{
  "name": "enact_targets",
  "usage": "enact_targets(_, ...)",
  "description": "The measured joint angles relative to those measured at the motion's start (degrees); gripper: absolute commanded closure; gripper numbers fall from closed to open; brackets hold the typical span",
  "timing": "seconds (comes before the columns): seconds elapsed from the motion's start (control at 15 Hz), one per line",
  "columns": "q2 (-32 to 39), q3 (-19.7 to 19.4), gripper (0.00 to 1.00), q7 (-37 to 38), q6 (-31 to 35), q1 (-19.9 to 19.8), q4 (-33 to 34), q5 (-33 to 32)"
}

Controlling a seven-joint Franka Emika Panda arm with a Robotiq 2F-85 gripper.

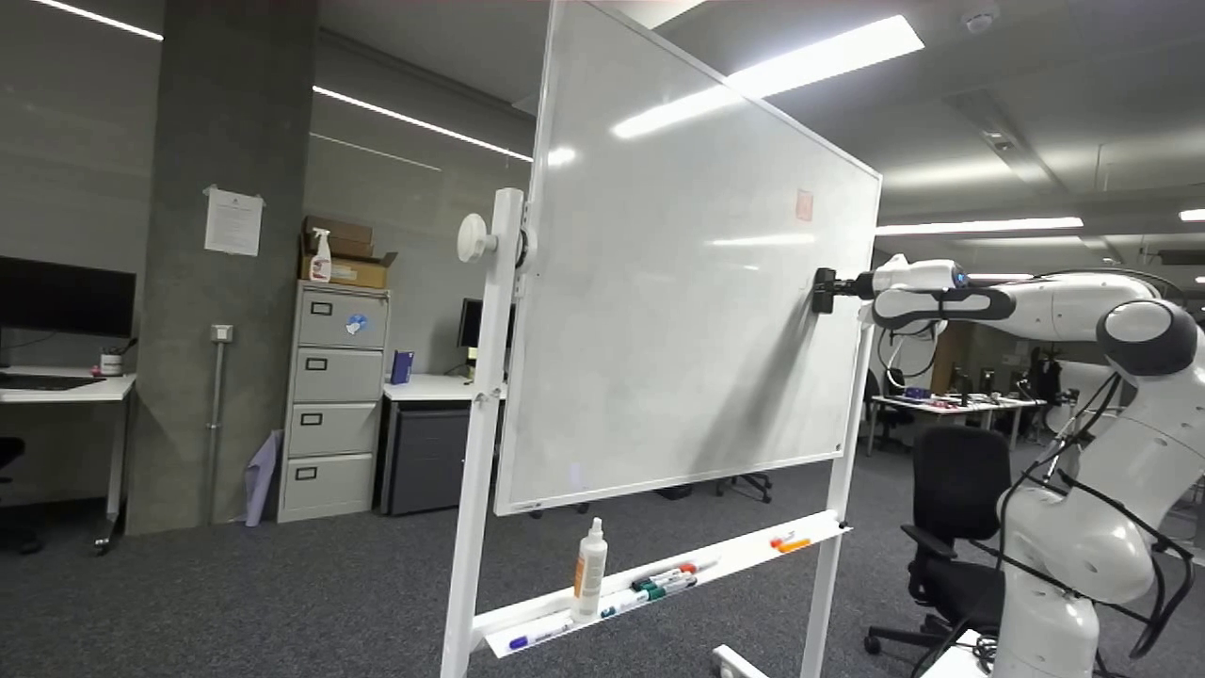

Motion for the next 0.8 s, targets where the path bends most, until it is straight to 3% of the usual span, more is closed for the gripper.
enact_targets(0.27,-0.1,2.1,0.7,0.0,0.0,0.1,0.0,-0.2)
enact_targets(0.8,-1.3,10.6,0.7,-0.4,0.0,0.2,-1.0,-2.0)
